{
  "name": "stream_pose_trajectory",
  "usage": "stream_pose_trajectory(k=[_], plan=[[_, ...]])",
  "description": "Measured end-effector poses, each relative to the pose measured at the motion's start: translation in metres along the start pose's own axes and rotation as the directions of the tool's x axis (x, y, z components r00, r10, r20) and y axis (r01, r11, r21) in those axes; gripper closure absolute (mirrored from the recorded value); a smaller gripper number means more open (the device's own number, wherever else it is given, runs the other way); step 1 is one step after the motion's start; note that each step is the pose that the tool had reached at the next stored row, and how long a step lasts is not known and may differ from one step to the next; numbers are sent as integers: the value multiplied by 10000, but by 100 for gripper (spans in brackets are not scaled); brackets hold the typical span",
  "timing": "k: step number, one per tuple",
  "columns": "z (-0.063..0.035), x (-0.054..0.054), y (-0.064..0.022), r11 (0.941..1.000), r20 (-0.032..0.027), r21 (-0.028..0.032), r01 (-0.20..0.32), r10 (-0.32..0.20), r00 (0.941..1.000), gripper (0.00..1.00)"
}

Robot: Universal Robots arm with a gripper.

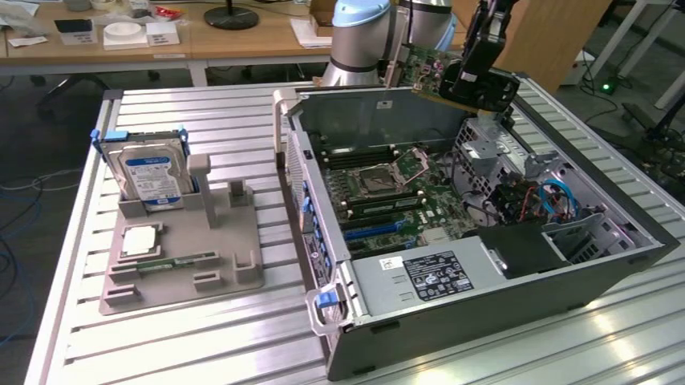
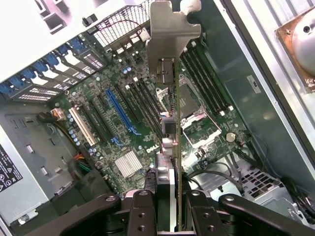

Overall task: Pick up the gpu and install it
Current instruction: 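Insert the gpu into the slot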

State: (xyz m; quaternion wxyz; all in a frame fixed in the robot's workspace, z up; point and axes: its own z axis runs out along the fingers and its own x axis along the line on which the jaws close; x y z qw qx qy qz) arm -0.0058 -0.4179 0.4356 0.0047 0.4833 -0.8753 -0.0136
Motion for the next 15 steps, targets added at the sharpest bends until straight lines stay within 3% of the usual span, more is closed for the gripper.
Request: stream_pose_trajectory(k=[15], plan=[[0, 0, 0, 9999, -4, -1, 151, -151, 9999, 72]])
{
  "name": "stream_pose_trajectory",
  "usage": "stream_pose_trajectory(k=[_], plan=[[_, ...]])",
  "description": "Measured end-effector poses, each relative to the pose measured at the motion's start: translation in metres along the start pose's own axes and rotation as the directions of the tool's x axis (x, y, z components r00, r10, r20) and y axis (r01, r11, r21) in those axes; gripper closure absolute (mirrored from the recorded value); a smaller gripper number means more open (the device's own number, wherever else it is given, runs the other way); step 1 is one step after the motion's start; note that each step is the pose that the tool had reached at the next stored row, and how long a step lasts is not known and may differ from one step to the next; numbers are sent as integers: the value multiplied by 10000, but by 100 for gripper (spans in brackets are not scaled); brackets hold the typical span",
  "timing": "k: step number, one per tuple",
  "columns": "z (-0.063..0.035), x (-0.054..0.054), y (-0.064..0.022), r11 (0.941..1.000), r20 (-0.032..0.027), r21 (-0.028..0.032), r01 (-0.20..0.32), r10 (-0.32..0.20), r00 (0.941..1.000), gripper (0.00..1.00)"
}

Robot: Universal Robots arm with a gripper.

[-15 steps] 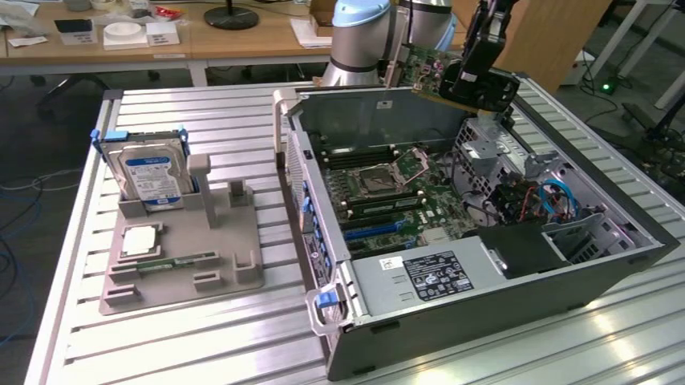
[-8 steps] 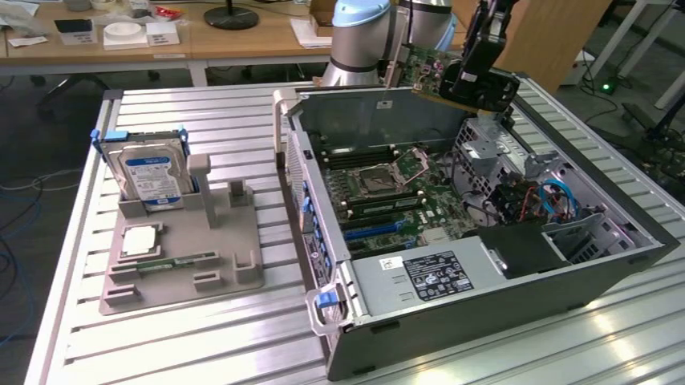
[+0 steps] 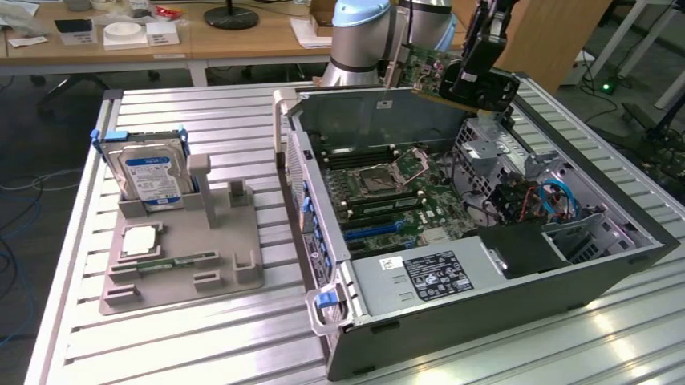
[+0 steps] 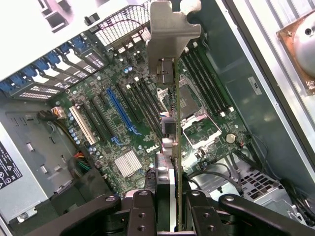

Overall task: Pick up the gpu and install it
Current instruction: 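Insert the gpu into the slot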

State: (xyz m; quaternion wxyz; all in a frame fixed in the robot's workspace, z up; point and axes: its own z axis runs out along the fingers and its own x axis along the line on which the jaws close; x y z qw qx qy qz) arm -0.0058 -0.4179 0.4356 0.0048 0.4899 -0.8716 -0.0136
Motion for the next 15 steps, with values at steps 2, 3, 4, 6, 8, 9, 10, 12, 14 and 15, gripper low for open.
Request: stream_pose_trajectory(k=[2, 3, 4, 6, 8, 9, 10, 12, 14, 15], plan=[[0, 0, 0, 10000, -1, 0, 21, -21, 10000, 72], [0, 0, 0, 10000, -1, 0, 30, -30, 10000, 72], [0, 0, 0, 10000, -2, 0, 40, -40, 10000, 72], [0, 0, 0, 10000, -1, 0, 60, -60, 10000, 72], [0, 0, 0, 10000, -3, 0, 81, -81, 10000, 72], [0, 0, 0, 10000, -3, -1, 91, -91, 10000, 72], [0, 0, 0, 9999, -3, -1, 101, -101, 9999, 72], [0, 0, 0, 9999, -4, -1, 120, -120, 9999, 72], [0, 0, 0, 9999, -4, 0, 141, -141, 9999, 72], [0, 0, 0, 9999, -4, -1, 151, -151, 9999, 72]])
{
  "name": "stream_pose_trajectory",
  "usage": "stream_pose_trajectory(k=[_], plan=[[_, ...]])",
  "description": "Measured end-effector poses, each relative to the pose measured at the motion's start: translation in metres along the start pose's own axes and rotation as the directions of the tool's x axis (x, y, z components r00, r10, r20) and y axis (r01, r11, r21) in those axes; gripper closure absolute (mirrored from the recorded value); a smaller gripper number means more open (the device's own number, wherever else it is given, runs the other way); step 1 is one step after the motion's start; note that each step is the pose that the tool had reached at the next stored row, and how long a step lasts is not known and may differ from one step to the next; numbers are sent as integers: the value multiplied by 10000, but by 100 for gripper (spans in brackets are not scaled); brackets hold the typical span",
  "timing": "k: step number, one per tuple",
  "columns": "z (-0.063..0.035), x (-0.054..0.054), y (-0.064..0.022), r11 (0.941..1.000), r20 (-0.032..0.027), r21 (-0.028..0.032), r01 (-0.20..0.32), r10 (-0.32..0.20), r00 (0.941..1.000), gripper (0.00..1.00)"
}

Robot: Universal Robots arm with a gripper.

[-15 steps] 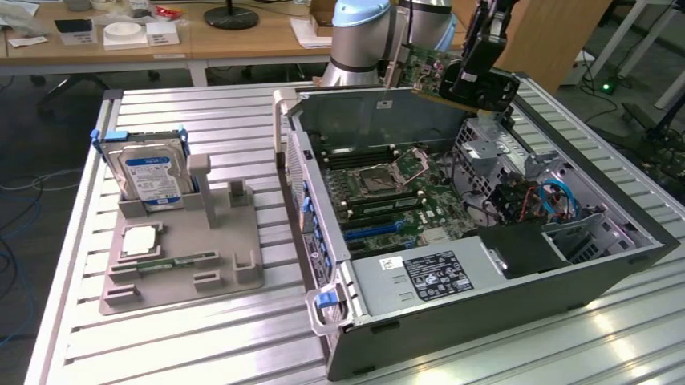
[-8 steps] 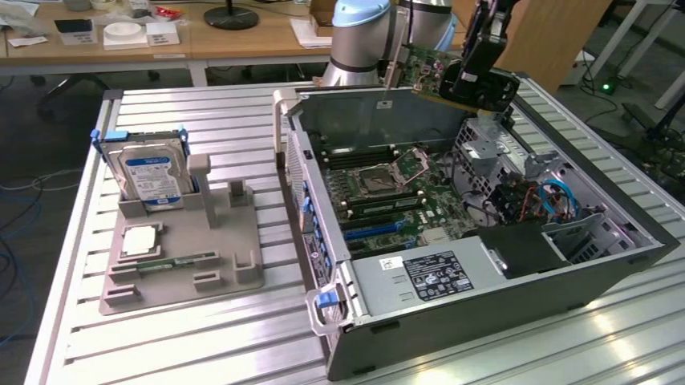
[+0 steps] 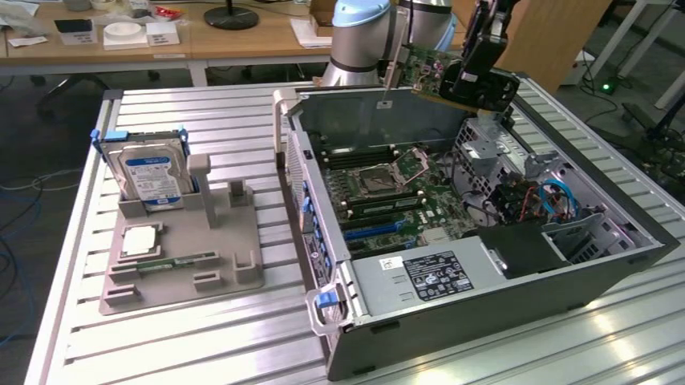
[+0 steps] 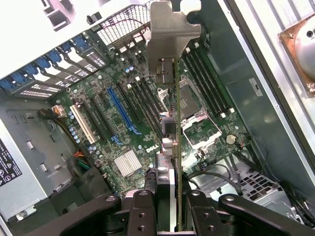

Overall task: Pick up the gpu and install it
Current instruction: 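Insert the gpu into the slot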

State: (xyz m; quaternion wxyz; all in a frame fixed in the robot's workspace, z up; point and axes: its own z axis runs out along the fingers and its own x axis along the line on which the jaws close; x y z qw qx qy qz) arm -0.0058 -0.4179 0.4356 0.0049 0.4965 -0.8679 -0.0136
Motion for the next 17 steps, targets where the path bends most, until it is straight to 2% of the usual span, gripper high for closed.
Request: stream_pose_trajectory(k=[17], plan=[[0, 0, 0, 9999, -5, -1, 171, -171, 9999, 72]])
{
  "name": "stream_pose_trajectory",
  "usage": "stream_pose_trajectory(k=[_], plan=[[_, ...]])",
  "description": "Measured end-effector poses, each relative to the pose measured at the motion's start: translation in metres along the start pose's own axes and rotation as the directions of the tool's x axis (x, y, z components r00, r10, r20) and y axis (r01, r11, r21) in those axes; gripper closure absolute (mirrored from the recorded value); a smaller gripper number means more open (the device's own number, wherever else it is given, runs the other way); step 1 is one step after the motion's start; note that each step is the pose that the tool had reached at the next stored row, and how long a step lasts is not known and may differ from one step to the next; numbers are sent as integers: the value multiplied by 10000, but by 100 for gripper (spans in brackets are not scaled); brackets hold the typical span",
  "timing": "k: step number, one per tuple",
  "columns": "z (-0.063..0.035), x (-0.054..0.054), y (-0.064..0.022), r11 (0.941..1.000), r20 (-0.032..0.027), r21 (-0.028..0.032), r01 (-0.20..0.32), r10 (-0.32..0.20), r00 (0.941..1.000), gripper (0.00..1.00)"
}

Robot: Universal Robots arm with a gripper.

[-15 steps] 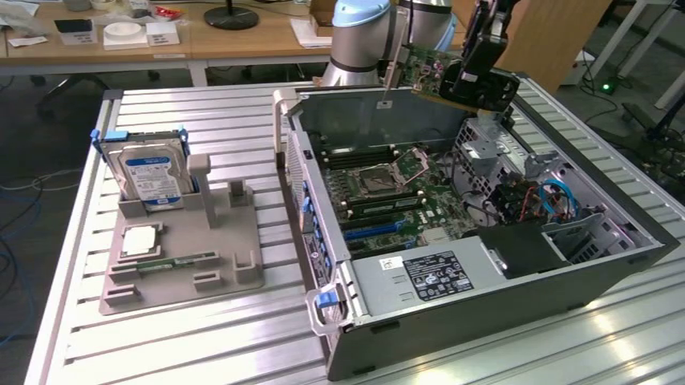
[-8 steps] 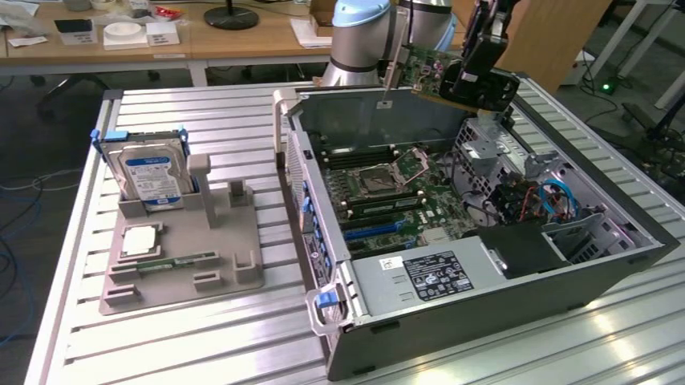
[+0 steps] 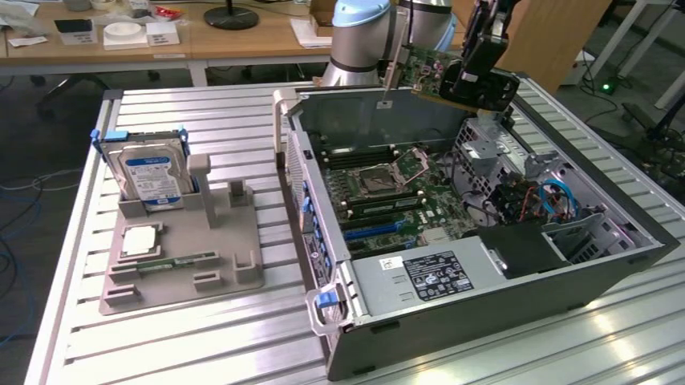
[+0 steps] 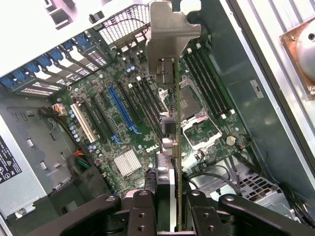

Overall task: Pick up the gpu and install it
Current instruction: 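Insert the gpu into the slot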

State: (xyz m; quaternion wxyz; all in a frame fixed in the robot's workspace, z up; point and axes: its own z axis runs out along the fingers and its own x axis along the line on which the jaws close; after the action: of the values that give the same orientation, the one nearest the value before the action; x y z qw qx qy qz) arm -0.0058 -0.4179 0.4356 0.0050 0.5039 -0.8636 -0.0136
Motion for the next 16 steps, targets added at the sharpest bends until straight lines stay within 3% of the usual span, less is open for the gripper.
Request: stream_pose_trajectory(k=[16], plan=[[0, 0, 0, 9999, -5, -1, 162, -162, 9999, 72]])
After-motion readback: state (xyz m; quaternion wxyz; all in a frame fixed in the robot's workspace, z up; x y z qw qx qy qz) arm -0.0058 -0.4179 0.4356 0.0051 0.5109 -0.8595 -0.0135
